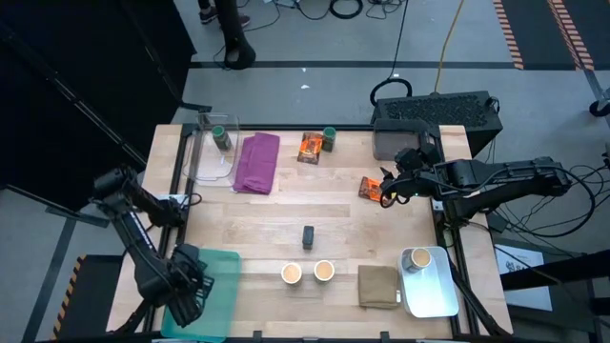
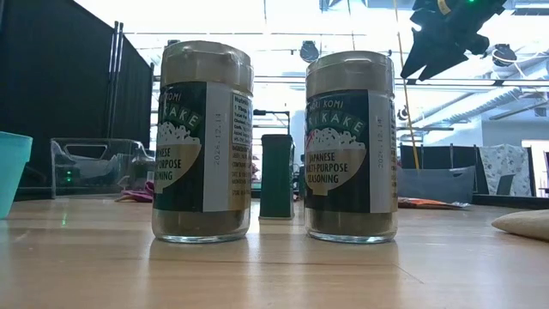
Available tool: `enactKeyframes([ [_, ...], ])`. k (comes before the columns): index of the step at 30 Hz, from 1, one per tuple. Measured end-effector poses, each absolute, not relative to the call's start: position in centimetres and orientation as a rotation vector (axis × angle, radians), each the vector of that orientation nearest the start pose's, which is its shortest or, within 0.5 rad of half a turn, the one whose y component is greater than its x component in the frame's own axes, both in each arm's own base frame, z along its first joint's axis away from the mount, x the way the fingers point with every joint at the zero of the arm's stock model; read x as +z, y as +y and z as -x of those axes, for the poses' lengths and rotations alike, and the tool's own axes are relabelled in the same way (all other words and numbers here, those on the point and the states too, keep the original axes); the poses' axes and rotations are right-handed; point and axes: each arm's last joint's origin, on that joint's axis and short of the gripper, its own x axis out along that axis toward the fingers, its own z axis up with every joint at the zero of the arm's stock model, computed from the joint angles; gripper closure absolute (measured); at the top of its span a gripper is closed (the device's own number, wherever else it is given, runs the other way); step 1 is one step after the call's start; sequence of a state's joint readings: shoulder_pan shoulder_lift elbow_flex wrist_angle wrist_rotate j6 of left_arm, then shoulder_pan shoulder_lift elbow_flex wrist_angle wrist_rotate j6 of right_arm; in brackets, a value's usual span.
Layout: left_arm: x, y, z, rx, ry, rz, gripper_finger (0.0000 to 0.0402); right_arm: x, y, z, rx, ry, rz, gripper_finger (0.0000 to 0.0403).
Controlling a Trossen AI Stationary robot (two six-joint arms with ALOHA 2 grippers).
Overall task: Sort spices by type
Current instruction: Put the top black seasoning can into the light blue bin
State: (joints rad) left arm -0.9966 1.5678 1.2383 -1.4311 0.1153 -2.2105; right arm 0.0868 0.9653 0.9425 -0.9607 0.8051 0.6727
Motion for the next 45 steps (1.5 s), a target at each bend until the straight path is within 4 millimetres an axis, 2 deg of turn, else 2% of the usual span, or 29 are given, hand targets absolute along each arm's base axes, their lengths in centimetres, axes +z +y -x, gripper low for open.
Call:
enactKeyframes([
  [5, 25.9, -20.7, -15.5, 0.995, 1.404, 0.786, 0.0189, 30.2, -0.7, -16.6, -0.913, 0.630, -0.171, 0.0085],
  [10, 26.6, -19.9, -18.6, 0.800, 1.269, 0.766, 0.0189, 30.2, -0.6, -16.7, -0.912, 0.625, -0.172, 0.0085],
  [16, 27.1, -17.9, -23.2, 0.556, 1.046, 0.579, 0.0189, 30.3, -0.6, -16.7, -0.910, 0.625, -0.170, 0.0085],
  [19, 27.2, -16.2, -24.9, 0.486, 1.051, 0.469, 0.0189, 30.3, -0.6, -16.7, -0.907, 0.623, -0.165, 0.0085],
  [21, 27.1, -15.3, -25.4, 0.402, 1.165, 0.443, 0.0189, 30.3, -0.6, -16.7, -0.906, 0.622, -0.165, 0.0085],
  [24, 26.6, -14.9, -24.7, 0.308, 1.370, 0.458, 0.0194, 30.3, -0.6, -16.7, -0.907, 0.622, -0.166, 0.0085],
  [27, 25.6, -15.1, -23.6, 0.338, 1.547, 0.479, 0.0218, 30.3, -0.6, -16.7, -0.907, 0.622, -0.168, 0.0085],
  [29, 25.1, -15.2, -22.6, 0.371, 1.653, 0.484, 0.0245, 30.2, -0.6, -16.8, -0.910, 0.624, -0.171, 0.0085],
  [33, 23.8, -15.8, -21.1, 0.403, 1.736, 0.458, 0.0315, 29.8, -0.6, -17.3, -0.914, 0.642, -0.160, 0.0085],
  [37, 22.2, -17.1, -20.2, 0.313, 1.780, 0.487, 0.0384, 29.4, -0.5, -17.9, -0.916, 0.666, -0.144, 0.0085],
  [39, 21.7, -17.6, -19.6, 0.314, 1.794, 0.471, 0.0394, 29.3, -0.5, -18.1, -0.913, 0.675, -0.131, 0.0085],
  [45, 19.9, -17.3, -17.8, 0.424, 1.838, 0.417, 0.0387, 29.2, -0.5, -18.4, -0.906, 0.677, -0.120, 0.0085],
])
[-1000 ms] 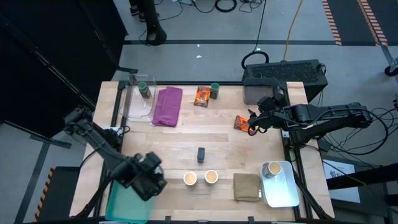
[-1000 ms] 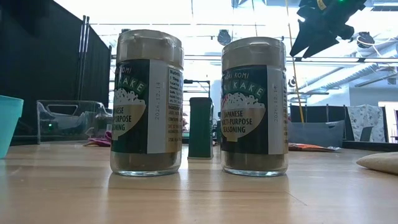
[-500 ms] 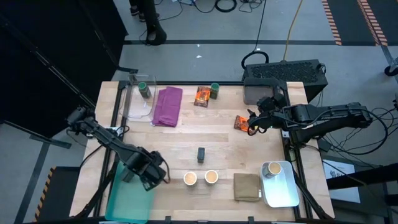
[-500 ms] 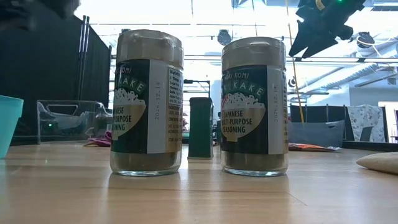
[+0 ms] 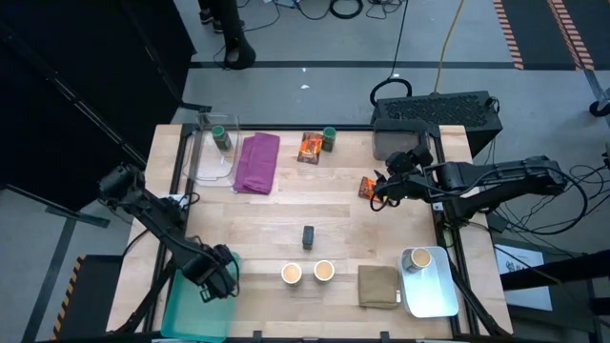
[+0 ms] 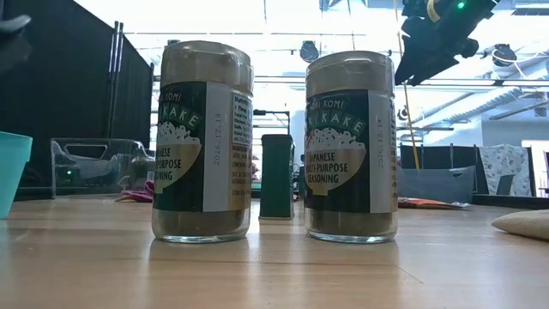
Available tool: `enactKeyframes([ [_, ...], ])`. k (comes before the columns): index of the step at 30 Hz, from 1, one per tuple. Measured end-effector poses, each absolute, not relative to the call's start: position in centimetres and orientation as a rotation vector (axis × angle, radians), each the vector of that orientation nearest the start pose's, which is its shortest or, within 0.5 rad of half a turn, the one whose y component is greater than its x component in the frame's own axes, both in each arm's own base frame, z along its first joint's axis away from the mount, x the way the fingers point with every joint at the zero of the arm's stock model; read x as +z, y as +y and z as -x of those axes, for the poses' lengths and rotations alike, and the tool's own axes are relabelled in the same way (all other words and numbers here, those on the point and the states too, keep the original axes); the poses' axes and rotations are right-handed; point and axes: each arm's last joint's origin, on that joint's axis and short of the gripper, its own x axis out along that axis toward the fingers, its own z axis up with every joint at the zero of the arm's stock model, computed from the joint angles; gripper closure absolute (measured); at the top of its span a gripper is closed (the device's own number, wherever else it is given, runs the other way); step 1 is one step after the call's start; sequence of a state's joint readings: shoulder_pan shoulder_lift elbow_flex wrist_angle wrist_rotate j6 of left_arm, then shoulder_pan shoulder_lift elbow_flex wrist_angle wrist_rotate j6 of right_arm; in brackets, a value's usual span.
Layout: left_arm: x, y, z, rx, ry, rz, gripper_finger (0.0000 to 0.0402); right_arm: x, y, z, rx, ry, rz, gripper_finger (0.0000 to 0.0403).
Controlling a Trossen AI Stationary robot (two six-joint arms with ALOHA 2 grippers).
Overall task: Sort spices by type
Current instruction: Put the top black seasoning can into the light blue bin, then put the bottom orange seasoning bag into the black bin
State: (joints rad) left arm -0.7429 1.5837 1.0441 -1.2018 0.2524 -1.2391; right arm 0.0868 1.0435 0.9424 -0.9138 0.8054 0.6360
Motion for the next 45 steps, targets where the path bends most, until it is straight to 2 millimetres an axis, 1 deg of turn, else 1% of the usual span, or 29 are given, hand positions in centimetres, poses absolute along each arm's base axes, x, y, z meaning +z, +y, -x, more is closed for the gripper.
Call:
enactKeyframes([
  [6, 18.9, -16.6, -16.9, 0.506, 1.851, 0.366, 0.0387, 29.2, -0.5, -18.5, -0.905, 0.673, -0.121, 0.0085],
  [10, 19.0, -16.2, -16.7, 0.576, 1.836, 0.324, 0.0386, 29.2, -0.5, -18.5, -0.905, 0.673, -0.121, 0.0085],
  [19, 19.2, -16.0, -16.3, 0.606, 1.896, 0.324, 0.0386, 29.2, -0.5, -18.5, -0.904, 0.672, -0.121, 0.0085],
  [21, 19.6, -16.2, -16.5, 0.585, 1.897, 0.334, 0.0386, 29.2, -0.5, -18.5, -0.905, 0.672, -0.122, 0.0085],
  [23, 20.4, -16.6, -16.8, 0.547, 1.907, 0.358, 0.0386, 29.3, -0.5, -18.5, -0.906, 0.668, -0.127, 0.0085],
  [27, 23.1, -17.2, -17.7, 0.508, 1.897, 0.411, 0.0386, 29.3, -0.5, -18.7, -0.905, 0.647, -0.143, 0.0085],
  [29, 24.5, -17.5, -18.3, 0.451, 1.822, 0.403, 0.0386, 29.4, -0.5, -18.9, -0.898, 0.639, -0.138, 0.0085],
  [31, 25.8, -17.8, -19.3, 0.377, 1.703, 0.355, 0.0386, 29.4, -0.4, -19.3, -0.884, 0.636, -0.117, 0.0085],
  [33, 27.0, -17.7, -20.4, 0.327, 1.537, 0.257, 0.0386, 29.5, -0.4, -19.9, -0.865, 0.615, -0.102, 0.0085],
  [35, 27.7, -17.5, -21.8, 0.286, 1.354, 0.145, 0.0386, 29.5, -0.3, -20.5, -0.848, 0.593, -0.090, 0.0085],
  [37, 27.9, -17.2, -23.2, 0.239, 1.210, 0.052, 0.0390, 29.5, -0.2, -21.3, -0.810, 0.575, -0.099, 0.0085],
  [40, 27.3, -16.7, -25.3, 0.150, 1.071, -0.045, 0.0396, 29.4, 0.0, -22.5, -0.738, 0.559, -0.129, 0.0085],
  [42, 26.6, -16.2, -26.4, 0.096, 1.015, -0.123, 0.0396, 29.0, 0.1, -23.1, -0.709, 0.571, -0.142, 0.0085],
  [45, 25.9, -15.0, -27.1, 0.110, 0.987, -0.269, 0.0397, 28.4, 0.2, -23.7, -0.700, 0.585, -0.174, 0.0085],
])
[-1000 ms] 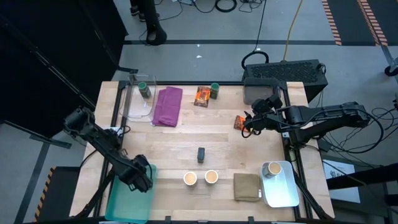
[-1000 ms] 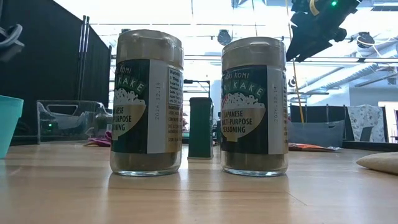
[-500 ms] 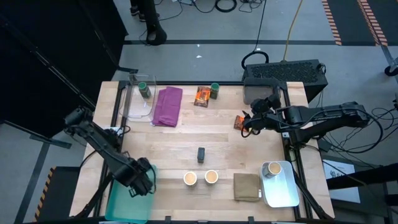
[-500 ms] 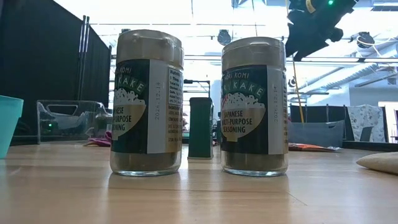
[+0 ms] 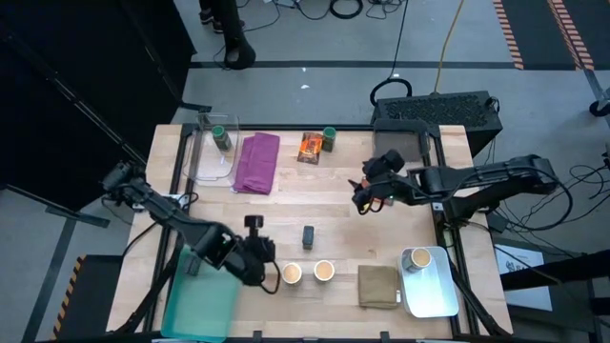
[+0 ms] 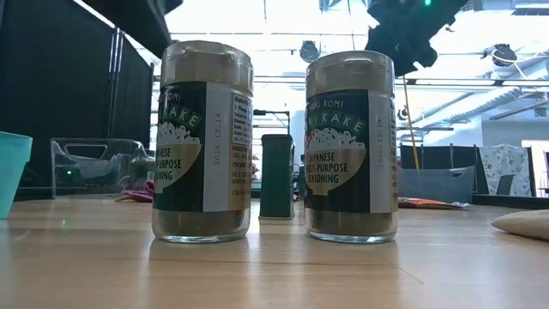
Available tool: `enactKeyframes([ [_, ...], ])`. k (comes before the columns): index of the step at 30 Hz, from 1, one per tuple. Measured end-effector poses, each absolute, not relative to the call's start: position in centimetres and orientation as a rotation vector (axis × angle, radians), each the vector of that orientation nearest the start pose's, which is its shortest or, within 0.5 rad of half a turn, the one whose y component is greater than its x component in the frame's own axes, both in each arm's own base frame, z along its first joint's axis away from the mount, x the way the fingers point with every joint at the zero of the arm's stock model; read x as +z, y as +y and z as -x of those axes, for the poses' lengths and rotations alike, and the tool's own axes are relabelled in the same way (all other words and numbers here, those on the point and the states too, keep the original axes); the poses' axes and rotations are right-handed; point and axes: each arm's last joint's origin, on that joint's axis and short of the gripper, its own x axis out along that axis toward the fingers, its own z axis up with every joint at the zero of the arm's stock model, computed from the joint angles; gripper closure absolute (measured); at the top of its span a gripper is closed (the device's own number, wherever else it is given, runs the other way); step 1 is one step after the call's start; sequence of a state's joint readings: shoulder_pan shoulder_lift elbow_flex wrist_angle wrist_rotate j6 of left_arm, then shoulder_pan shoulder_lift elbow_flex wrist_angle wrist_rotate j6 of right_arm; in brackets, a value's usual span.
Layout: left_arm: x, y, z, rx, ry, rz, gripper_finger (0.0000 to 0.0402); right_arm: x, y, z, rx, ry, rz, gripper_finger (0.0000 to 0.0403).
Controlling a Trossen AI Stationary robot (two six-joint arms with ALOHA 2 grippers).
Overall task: Sort spices by type
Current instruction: Put the bottom orange seasoning bag into the black bin
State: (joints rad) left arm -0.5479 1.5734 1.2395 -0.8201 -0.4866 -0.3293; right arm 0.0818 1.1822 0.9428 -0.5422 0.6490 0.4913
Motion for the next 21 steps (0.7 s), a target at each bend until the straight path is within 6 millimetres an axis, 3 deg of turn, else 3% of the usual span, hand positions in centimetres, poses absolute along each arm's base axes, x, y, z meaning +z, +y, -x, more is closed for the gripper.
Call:
enactKeyframes([
  [5, 27.0, -12.3, -27.7, 0.239, 0.926, -0.467, 0.0399, 27.4, 0.2, -24.6, -0.736, 0.589, -0.246, 0.0085],
  [12, 29.6, -9.6, -27.0, 0.198, 0.706, -0.464, 0.0400, 25.5, 0.5, -26.6, -0.708, 0.624, -0.299, 0.0085],
  [17, 28.7, -8.5, -25.7, 0.059, 0.520, -0.430, 0.0400, 24.0, 0.6, -27.2, -0.704, 0.700, -0.338, 0.0085],
  [21, 27.8, -7.3, -24.6, 0.082, 0.407, -0.389, 0.0400, 22.9, 0.7, -27.0, -0.715, 0.794, -0.382, 0.0085],
])
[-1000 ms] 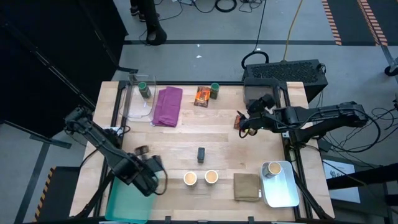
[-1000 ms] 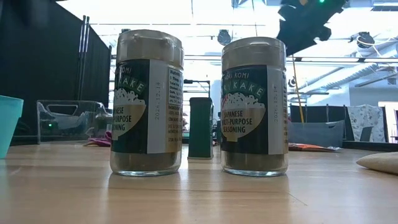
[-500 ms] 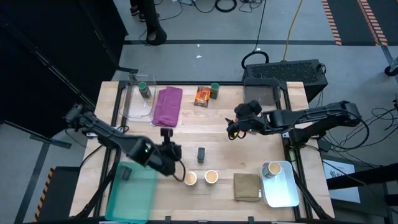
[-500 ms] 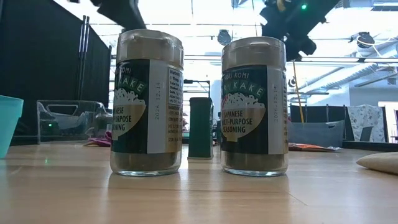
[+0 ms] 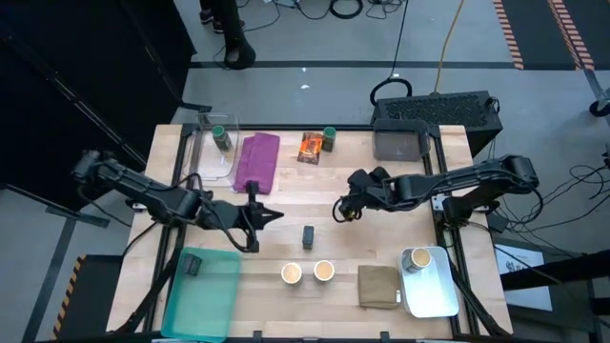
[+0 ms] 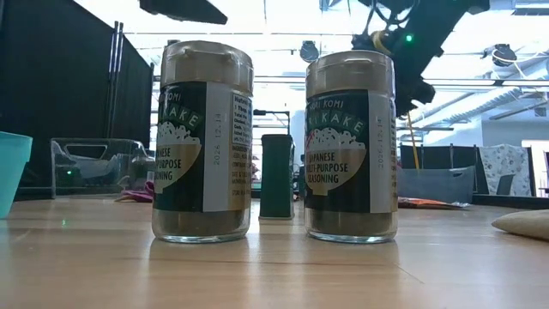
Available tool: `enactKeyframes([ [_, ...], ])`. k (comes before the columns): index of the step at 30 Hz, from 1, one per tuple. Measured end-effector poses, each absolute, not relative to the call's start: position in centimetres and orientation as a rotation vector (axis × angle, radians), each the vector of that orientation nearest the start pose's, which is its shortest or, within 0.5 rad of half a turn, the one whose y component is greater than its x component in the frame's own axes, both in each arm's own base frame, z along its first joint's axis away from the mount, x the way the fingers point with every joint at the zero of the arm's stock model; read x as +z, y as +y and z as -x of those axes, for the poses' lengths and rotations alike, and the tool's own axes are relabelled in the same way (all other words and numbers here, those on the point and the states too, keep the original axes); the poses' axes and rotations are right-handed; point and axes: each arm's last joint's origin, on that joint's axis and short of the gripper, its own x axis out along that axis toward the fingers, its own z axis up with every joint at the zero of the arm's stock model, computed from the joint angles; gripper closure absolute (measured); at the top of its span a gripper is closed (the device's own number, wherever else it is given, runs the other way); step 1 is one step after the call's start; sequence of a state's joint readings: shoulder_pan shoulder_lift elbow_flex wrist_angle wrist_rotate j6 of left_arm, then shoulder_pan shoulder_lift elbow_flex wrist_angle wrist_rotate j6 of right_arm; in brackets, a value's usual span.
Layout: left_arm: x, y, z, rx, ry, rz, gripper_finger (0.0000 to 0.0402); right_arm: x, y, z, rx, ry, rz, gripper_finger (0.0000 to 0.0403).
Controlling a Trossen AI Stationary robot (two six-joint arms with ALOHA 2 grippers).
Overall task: Sort spices by type
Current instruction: Put the bottom orange seasoning bag into the black bin
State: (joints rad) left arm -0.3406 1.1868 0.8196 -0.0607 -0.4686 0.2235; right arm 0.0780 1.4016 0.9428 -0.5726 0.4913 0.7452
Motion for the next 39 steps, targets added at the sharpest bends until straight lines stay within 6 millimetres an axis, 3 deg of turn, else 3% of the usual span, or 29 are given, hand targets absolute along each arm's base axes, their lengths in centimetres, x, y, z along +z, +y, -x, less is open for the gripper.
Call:
enactKeyframes([
  [6, 25.3, -6.0, -24.0, 0.155, 0.402, -0.419, 0.0395, 21.8, 0.4, -25.4, -0.817, 0.962, -0.455, 0.0085],
  [10, 25.4, -4.7, -24.2, 0.268, 0.388, -0.438, 0.0394, 21.3, -0.4, -23.9, -0.901, 1.115, -0.571, 0.0085],
  [16, 25.6, -4.7, -23.8, 0.126, 0.394, -0.352, 0.0393, 21.2, -1.2, -23.0, -0.952, 1.220, -0.603, 0.0085],
  [21, 25.4, -5.0, -23.4, 0.079, 0.423, -0.398, 0.0392, 20.8, -1.6, -23.5, -0.827, 1.281, -0.457, 0.0085],
  [28, 25.2, -5.0, -23.3, 0.083, 0.451, -0.412, 0.0392, 18.7, -1.5, -24.0, -0.575, 1.535, -0.157, 0.0085],
  [39, 25.0, -4.5, -23.0, 0.230, 0.493, -0.464, 0.0392, 18.5, -2.6, -24.1, -0.521, 1.560, -0.081, 0.0085],
])
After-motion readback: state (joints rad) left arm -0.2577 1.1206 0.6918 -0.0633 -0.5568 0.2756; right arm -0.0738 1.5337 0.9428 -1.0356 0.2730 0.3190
